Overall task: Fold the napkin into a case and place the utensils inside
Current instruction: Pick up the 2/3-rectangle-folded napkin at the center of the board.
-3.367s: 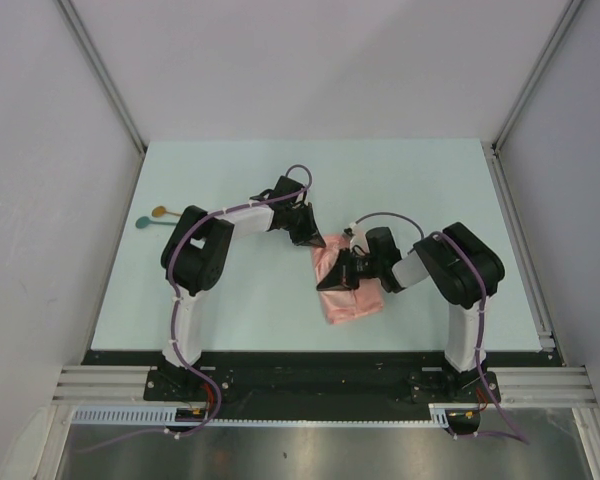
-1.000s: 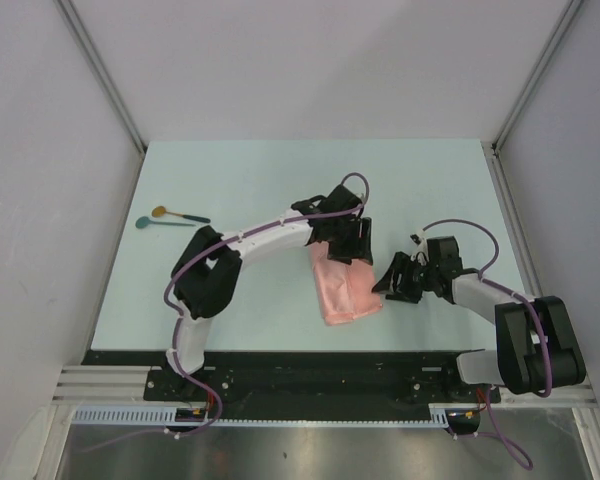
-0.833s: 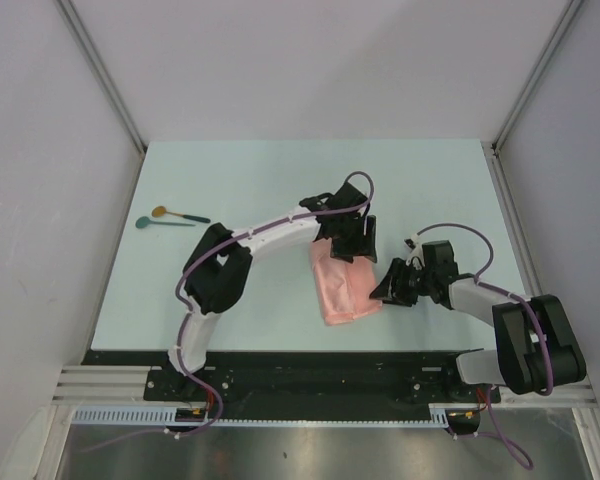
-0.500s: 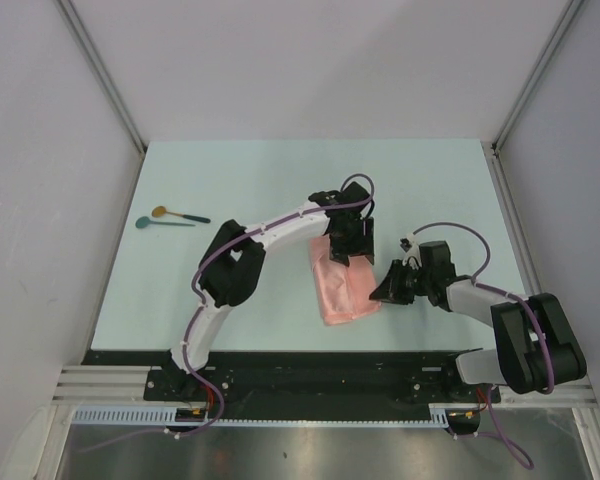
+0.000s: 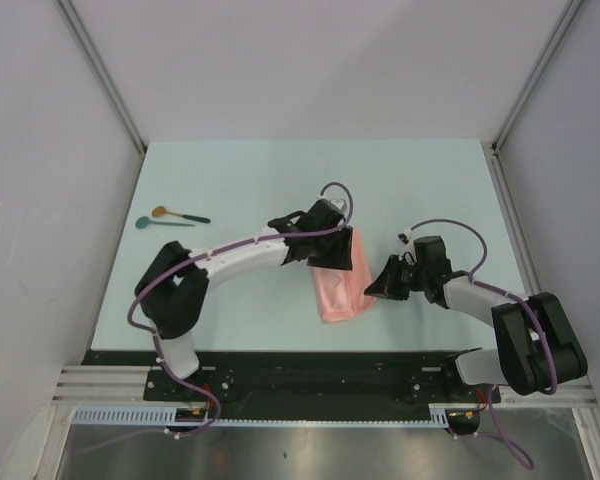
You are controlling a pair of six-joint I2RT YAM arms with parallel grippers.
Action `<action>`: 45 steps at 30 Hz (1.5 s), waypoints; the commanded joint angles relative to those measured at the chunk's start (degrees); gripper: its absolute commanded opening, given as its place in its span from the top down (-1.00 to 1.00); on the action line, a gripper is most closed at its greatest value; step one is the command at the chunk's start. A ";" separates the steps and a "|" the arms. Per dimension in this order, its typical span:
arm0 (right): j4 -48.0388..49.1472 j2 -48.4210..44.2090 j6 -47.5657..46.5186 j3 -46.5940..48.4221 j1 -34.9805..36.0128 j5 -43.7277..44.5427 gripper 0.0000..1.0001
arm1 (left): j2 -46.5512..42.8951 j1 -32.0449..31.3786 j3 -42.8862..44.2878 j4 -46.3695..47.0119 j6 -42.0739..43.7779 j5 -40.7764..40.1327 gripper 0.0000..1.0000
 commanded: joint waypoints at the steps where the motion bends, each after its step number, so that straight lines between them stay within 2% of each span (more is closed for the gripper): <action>1: 0.35 -1.32 4.90 1.21 0.56 0.69 0.91 | -7.14 -4.65 -7.35 14.37 7.78 -6.00 -0.27; 6: -0.35 -2.02 11.05 0.94 0.82 1.66 0.83 | -6.62 -12.92 -9.40 17.99 15.86 -15.74 -0.31; 8: -0.27 -2.11 12.20 0.94 0.91 1.83 0.78 | -6.00 -15.02 -10.01 20.27 18.41 -16.91 -0.31; 13: -1.50 -3.07 13.08 1.12 0.91 2.36 0.73 | -2.93 -17.49 -7.92 19.94 21.76 -20.50 -0.29; 19: -0.01 -3.69 15.02 -0.11 0.21 0.43 0.60 | -0.46 -18.02 -5.54 17.91 22.03 -19.29 -0.28; 23: 0.09 -4.74 14.23 -0.29 -2.77 -0.89 0.16 | -0.81 -18.72 -7.20 19.05 21.50 -18.23 -0.33; 25: -3.50 -6.06 12.21 -0.03 -5.40 0.16 -0.04 | -0.12 -18.81 -7.12 18.70 21.50 -17.88 -0.36; 26: -6.65 -7.28 11.42 0.76 -6.20 0.77 -0.24 | 0.24 -19.07 -6.85 18.44 21.41 -17.79 -0.37; 29: -12.20 -8.79 8.43 2.52 -9.71 4.02 -0.40 | 1.38 -20.04 -5.71 17.64 22.20 -18.40 -0.39; 35: -21.00 -11.60 7.37 3.05 -12.71 13.08 -0.46 | 4.89 -22.50 -2.02 14.75 24.58 -22.44 -0.44; 40: -21.97 -13.09 7.64 2.70 -13.15 14.49 -0.46 | 9.11 -22.94 2.90 9.48 23.88 -26.31 -0.42; 45: -22.68 -14.41 7.72 2.96 -13.15 14.84 -0.43 | 12.80 -22.94 7.29 4.82 23.00 -27.98 -0.32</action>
